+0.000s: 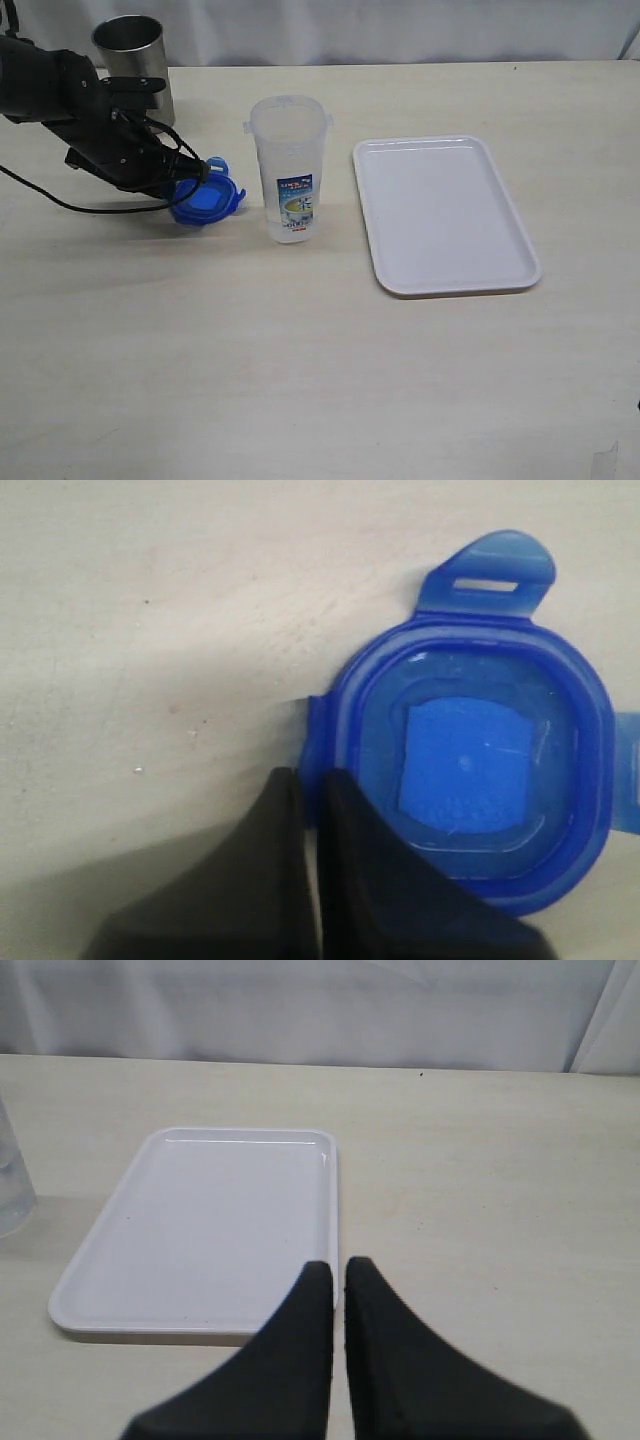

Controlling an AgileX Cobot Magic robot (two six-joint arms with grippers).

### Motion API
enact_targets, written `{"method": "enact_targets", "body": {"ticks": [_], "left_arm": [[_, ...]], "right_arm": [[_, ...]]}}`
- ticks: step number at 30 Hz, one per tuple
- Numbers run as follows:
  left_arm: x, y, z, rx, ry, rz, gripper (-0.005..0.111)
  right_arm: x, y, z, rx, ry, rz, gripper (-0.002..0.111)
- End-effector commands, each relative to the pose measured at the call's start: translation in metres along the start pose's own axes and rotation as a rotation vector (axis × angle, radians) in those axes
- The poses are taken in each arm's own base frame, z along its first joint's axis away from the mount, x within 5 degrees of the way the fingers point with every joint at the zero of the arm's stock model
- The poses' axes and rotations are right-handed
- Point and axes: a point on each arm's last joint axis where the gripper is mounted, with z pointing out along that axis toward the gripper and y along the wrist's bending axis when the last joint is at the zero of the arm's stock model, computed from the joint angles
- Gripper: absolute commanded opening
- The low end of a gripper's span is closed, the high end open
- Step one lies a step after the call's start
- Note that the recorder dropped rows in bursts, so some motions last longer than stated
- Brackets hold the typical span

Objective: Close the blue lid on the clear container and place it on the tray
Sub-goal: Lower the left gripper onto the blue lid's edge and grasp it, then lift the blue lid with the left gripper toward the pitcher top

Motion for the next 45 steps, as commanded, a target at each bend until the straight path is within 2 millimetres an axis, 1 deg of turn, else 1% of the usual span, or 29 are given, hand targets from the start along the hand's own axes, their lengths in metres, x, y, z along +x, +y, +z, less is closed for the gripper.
{"method": "enact_targets", "body": {"ticks": [1, 8, 10, 12, 17, 18, 22, 28, 33, 36, 38, 39, 40, 45], "left_arm": [[-0.002, 0.0, -0.004, -0.003, 0.004, 0.009, 0.0], [-0.002, 0.0, -0.004, -0.004, 0.0, 0.043, 0.0], [-0.003, 0.0, -0.007, -0.005, -0.005, 0.05, 0.0], [-0.005, -0.002, -0.015, -0.002, -0.016, 0.094, 0.0], [-0.013, -0.005, -0.05, -0.02, -0.057, 0.158, 0.0], [-0.014, -0.005, -0.06, -0.032, -0.062, 0.182, 0.0], [-0.019, -0.008, -0.09, -0.034, -0.12, 0.191, 0.0], [-0.023, -0.011, -0.119, -0.039, -0.199, 0.211, 0.0], [-0.027, -0.014, -0.137, -0.044, -0.271, 0.226, 0.0], [-0.029, -0.026, -0.142, -0.055, -0.313, 0.29, 0.0], [-0.03, -0.04, -0.143, -0.066, -0.346, 0.364, 0.0], [-0.031, -0.054, -0.144, -0.073, -0.38, 0.431, 0.0], [-0.032, -0.06, -0.144, -0.078, -0.402, 0.465, 0.0], [-0.036, -0.086, -0.148, -0.057, -0.518, 0.542, 0.0]], "right_arm": [[0.0, 0.0, 0.0, 0.005, -0.005, 0.0, 0.005], [0.0, 0.0, 0.0, 0.005, -0.005, 0.0, 0.005], [0.0, 0.0, 0.0, 0.005, -0.005, 0.0, 0.005], [0.0, 0.0, 0.0, 0.005, -0.005, 0.0, 0.005], [0.0, 0.0, 0.0, 0.005, -0.005, 0.0, 0.005], [0.0, 0.0, 0.0, 0.005, -0.005, 0.0, 0.005], [0.0, 0.0, 0.0, 0.005, -0.005, 0.0, 0.005], [0.0, 0.0, 0.0, 0.005, -0.005, 0.0, 0.005], [0.0, 0.0, 0.0, 0.005, -0.005, 0.0, 0.005], [0.0, 0.0, 0.0, 0.005, -0.005, 0.0, 0.005], [0.0, 0.0, 0.0, 0.005, -0.005, 0.0, 0.005], [0.0, 0.0, 0.0, 0.005, -0.005, 0.0, 0.005], [0.0, 0.0, 0.0, 0.005, -0.005, 0.0, 0.005], [0.0, 0.0, 0.0, 0.005, -0.005, 0.0, 0.005]]}}
